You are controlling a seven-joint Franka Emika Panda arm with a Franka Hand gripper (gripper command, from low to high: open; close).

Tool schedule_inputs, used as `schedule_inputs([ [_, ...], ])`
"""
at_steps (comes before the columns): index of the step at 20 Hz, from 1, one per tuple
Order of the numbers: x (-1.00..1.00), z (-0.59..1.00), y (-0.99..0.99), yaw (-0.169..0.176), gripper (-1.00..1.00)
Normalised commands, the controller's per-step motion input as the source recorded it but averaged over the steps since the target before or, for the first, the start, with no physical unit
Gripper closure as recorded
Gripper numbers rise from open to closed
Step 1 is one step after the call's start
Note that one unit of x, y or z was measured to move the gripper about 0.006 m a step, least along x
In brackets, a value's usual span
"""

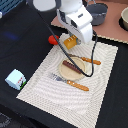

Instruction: Interact with the objects in diverse but meaningful ways.

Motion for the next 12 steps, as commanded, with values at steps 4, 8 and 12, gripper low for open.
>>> schedule_inputs([
  [4, 0.17, 0.08, 0.37, 0.0, -1.0],
  [8, 0.0, 0.81, 0.17, 0.008, -1.0],
  [12, -0.01, 1.0, 0.17, 0.002, -1.0],
])
